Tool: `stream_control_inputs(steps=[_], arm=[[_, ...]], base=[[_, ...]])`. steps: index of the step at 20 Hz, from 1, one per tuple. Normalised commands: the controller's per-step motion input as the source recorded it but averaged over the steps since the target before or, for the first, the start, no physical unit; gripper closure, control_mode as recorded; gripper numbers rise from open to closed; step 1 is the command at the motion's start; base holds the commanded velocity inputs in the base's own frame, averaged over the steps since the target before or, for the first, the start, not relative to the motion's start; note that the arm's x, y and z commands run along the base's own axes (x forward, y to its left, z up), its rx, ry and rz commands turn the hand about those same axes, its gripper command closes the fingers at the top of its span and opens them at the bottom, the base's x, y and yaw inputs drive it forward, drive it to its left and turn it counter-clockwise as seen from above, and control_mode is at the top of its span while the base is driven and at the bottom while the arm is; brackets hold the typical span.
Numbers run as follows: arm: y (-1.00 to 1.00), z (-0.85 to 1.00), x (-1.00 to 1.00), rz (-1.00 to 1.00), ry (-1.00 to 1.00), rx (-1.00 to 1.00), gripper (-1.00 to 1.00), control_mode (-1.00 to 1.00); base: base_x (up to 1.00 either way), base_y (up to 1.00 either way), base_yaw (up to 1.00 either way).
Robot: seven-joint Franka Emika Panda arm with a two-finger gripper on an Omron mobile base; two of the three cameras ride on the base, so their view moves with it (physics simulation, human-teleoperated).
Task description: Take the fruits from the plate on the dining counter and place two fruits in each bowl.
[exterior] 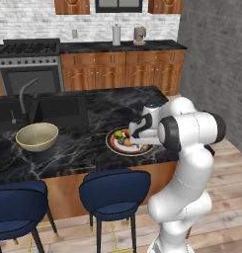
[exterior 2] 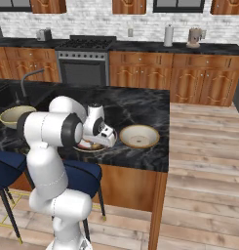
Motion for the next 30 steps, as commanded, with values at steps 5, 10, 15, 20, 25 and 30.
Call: stream_control_inputs(steps=[5, 10, 15, 20, 25, 30], arm=[[0.0, -0.04, 0.0, 0.0, 0.0, 0.0, 1.0, -1.0], [-0.01, 0.0, 0.01, 0.0, 0.0, 0.0, 1.0, -1.0], [-0.2, 0.44, -0.13, -0.02, -0.07, -0.01, 1.0, -1.0], [-0.01, 0.81, -0.28, -0.02, -0.04, -0.02, 1.0, -1.0], [-0.56, 0.16, 0.16, 0.0, -0.01, 0.0, 1.0, -1.0], [-0.99, 0.0, 0.79, 0.0, 0.03, 0.09, 1.0, -1.0]], base=[[0.0, 0.0, 0.0], [0.0, 0.0, 0.0], [0.0, 0.0, 0.0], [0.0, 0.0, 0.0], [0.0, 0.0, 0.0], [0.0, 0.0, 0.0]])
